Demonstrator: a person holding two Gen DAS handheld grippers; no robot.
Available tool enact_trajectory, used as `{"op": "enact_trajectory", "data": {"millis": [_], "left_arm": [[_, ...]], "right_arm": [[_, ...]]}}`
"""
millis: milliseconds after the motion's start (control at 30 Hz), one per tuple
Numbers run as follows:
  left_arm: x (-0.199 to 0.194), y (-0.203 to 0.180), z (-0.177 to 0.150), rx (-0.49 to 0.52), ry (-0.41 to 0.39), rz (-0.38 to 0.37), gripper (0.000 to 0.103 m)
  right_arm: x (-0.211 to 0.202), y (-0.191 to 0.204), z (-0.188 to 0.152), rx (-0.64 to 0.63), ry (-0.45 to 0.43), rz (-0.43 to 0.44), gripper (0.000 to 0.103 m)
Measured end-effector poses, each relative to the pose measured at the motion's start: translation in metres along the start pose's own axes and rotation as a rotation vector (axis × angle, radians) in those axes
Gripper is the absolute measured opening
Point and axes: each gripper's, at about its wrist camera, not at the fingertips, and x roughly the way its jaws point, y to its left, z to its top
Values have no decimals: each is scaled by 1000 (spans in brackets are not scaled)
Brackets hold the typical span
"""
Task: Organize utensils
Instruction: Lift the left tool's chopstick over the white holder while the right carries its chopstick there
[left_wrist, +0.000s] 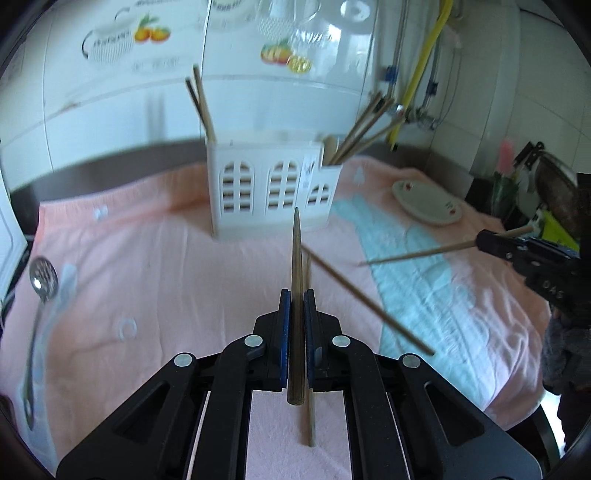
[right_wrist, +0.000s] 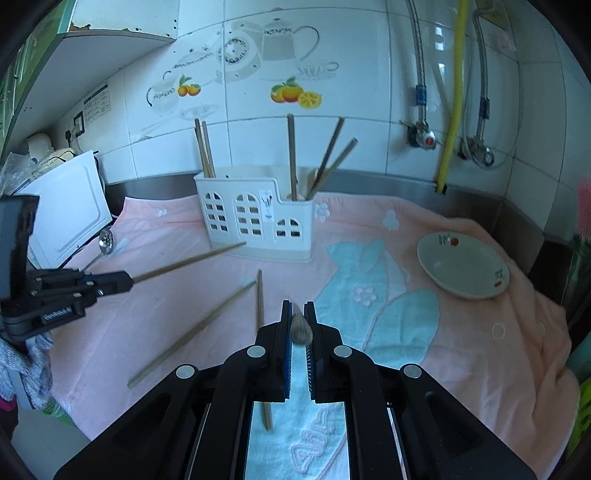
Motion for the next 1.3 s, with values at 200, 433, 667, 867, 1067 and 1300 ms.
{"op": "enact_trajectory", "data": {"millis": [200, 433, 667, 867, 1067, 1300], "left_arm": [[-14, -6, 22, 56, -21, -12, 6], [-13, -5, 19, 69, 16, -21, 6], [0, -1, -2, 56, 75, -13, 6], [8, -1, -11, 83, 130, 11, 6], [10, 8, -18, 66, 153, 20, 6], [8, 11, -16, 40, 128, 10, 6]], "right_arm": [[-5, 8, 24, -44, -8, 4, 6], [-5, 15, 27, -49, -16, 19, 6], [-4, 16, 21, -47, -4, 21, 6], [-3, 14, 22, -39, -4, 22, 6], [-2, 14, 21, -38, -9, 22, 6], [-1, 15, 23, -37, -11, 23, 6]]}}
